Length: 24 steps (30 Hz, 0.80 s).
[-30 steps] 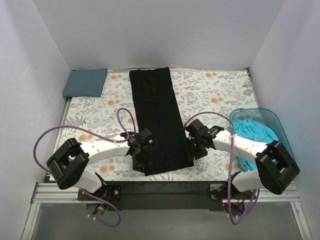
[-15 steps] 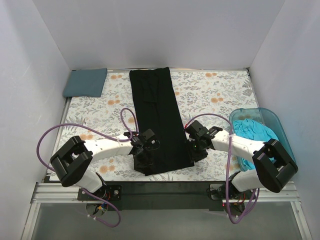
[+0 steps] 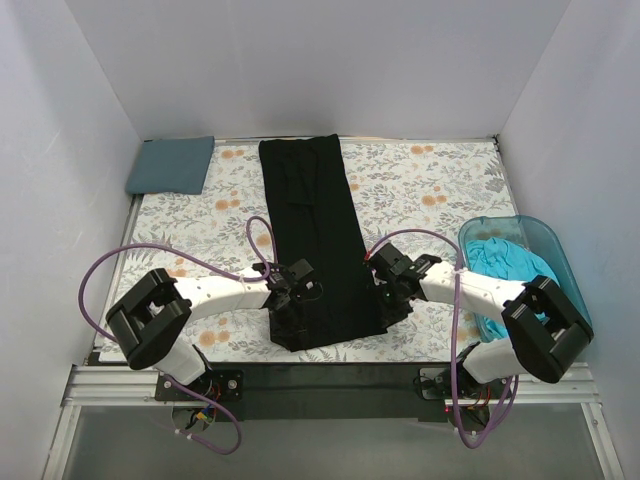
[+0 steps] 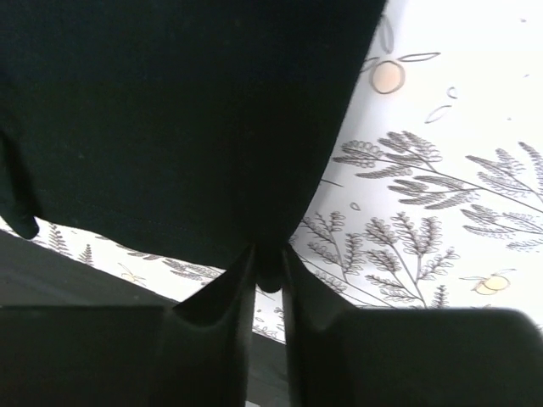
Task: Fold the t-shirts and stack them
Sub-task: Fold the tshirt
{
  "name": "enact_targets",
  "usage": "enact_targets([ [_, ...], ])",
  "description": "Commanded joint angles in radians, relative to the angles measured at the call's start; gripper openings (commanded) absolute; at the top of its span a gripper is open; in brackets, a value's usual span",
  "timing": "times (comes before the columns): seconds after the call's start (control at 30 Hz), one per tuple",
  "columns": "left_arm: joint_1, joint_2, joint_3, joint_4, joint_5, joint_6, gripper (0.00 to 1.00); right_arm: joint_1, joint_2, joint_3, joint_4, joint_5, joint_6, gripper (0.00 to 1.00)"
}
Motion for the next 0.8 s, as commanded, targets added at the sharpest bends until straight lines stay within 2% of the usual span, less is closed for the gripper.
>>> enact_targets([
  [0.0,-0.020,0.068,-0.062,-0.007,-0.070,0.006,0.35,0.028,0.061,-0.044,-0.002,0.002,0.008,0.20],
  [0.1,-0.020,0.068,-0.060,-0.008,-0.073,0.007,0.24,0.031,0.059,-0.038,-0.006,0.005,0.008,0.10],
  [0.13,-0.020,0.067,-0.060,-0.010,-0.073,0.009,0.16,0.031,0.058,-0.034,-0.010,0.008,0.008,0.08],
  [0.17,-0.020,0.065,-0.060,-0.011,-0.073,0.009,0.11,0.031,0.056,-0.030,-0.013,0.008,0.008,0.03],
  [0.27,-0.020,0.054,-0.054,-0.030,-0.078,0.012,0.00,0.033,0.050,-0.021,-0.027,0.008,0.005,0.01],
  [0.43,-0.020,0.002,-0.052,-0.082,-0.055,0.024,0.00,0.034,0.018,-0.015,-0.056,-0.029,-0.001,0.01],
  [0.63,-0.024,-0.122,-0.092,-0.109,0.066,0.007,0.00,0.045,-0.031,-0.001,-0.150,-0.116,-0.015,0.01],
  [0.77,-0.018,-0.159,-0.068,-0.148,0.027,0.012,0.00,0.042,-0.048,0.053,-0.160,-0.129,-0.050,0.01],
])
